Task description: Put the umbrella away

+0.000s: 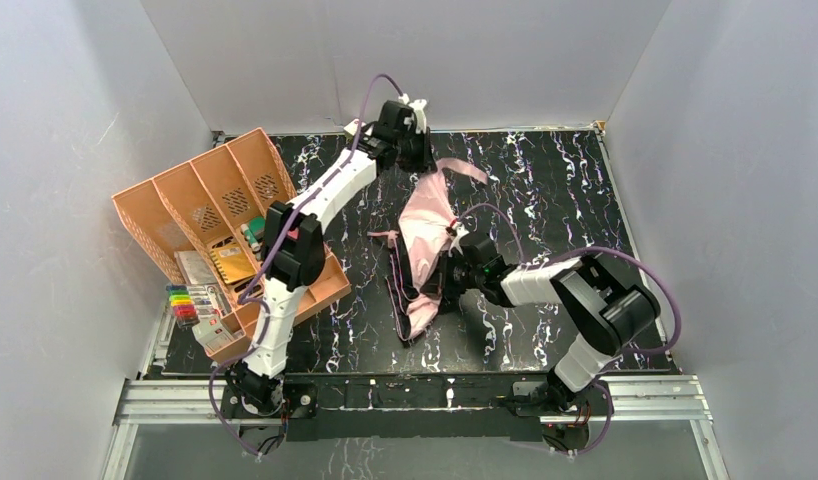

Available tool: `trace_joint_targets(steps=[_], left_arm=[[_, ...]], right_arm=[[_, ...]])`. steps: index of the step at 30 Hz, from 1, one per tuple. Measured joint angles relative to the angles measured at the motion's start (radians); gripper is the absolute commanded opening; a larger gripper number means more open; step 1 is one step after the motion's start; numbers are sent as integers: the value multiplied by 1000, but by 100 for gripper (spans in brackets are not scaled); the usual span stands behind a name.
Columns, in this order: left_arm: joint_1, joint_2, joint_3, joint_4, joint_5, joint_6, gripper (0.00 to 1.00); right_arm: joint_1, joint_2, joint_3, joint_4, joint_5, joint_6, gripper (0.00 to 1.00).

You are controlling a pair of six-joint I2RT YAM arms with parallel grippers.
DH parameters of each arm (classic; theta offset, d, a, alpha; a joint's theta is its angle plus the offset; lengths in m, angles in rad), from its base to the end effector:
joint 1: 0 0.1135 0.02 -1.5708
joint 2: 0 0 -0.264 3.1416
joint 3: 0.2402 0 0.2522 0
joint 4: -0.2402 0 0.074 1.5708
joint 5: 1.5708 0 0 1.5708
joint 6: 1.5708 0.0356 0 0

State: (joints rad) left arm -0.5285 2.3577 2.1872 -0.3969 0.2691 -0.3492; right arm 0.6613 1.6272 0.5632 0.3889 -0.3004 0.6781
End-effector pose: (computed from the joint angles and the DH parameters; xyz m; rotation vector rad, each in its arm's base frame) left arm 0.4701 -0.2855 0.2592 0.3625 2.1935 -0.7884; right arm 0.2228 0.1868 0.1245 -0.1559 2.4255 1.0105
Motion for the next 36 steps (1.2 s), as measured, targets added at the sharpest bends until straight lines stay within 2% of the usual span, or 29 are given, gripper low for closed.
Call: trace_joint_targets(steps=[7,11,17,22,29,36], left_arm=[[2,-211,-75,50,17,-10,0],[2,-334,-210,97,21,-21,0],[1,-513,-505,220,24,-84,0],[-24,-685,-813,364,8,-152,0],[-134,-869,-1167,571,-27,-220,0],[-216,-958,-1428,762,-48,-260,0]], right_arm=[[-1,63,69,36,34,5,0],[-4,82,96,35,61,4,0],[-7,106,123,35,62,4,0],[-8,108,127,37,56,3,0],[-11,108,128,37,48,1,2],[-11,98,128,23,42,-1,7]])
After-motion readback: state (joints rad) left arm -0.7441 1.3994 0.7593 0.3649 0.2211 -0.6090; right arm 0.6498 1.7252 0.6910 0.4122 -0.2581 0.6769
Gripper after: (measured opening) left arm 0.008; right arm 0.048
